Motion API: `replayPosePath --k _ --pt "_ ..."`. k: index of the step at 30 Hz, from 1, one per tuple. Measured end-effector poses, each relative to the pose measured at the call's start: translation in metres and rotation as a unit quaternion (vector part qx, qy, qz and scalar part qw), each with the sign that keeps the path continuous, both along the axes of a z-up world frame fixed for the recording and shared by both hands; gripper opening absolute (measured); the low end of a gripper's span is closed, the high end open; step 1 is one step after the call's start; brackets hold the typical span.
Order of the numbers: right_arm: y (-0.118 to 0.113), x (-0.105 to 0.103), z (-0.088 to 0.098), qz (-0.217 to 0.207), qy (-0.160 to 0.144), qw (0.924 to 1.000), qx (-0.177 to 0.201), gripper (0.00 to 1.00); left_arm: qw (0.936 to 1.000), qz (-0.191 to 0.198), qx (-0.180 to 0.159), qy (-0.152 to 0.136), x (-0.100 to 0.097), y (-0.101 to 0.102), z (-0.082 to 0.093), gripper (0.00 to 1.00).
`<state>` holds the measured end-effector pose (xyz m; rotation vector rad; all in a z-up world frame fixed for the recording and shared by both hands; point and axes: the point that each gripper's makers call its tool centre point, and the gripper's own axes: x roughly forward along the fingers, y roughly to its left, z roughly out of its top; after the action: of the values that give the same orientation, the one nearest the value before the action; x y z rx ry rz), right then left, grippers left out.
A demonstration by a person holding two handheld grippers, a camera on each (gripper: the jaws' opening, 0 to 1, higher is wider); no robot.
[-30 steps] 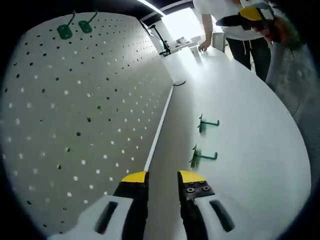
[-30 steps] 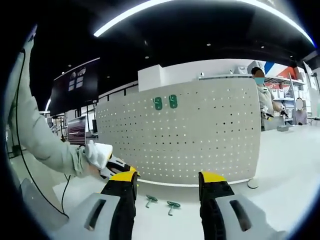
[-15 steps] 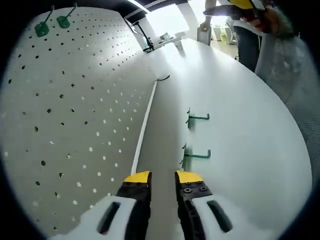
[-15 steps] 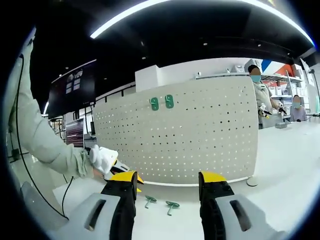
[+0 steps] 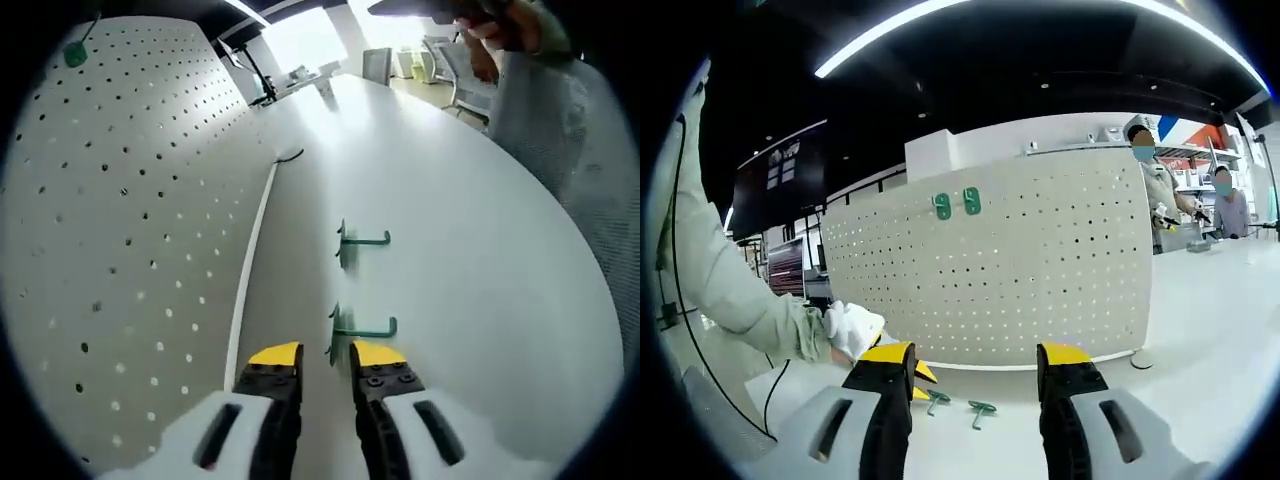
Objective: Insert the hook assembly into the mounting plate slot until the hook locks in place.
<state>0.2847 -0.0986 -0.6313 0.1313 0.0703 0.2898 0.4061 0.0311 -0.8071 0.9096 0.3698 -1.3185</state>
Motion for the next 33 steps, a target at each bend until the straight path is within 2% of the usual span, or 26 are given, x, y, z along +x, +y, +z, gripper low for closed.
replayPosePath --k 8,27,33 --pt "-0.003 0.000 -0.002 -0.005 0.005 1.0000 0.003 0.47 0.9997 -0.006 0.011 0.020 0.004 -0.002 -0.006 0.16" --pt "-0.008 0.000 -0.002 -0.015 0.006 0.9998 0.011 0.46 0.9992 -0.023 0.025 0.020 0.003 -0.006 -0.011 0.09" --pt "-0.009 0.000 -0.002 -0.015 0.006 0.9998 0.012 0.46 0.9989 -0.023 0.026 0.032 0.000 -0.007 -0.013 0.04"
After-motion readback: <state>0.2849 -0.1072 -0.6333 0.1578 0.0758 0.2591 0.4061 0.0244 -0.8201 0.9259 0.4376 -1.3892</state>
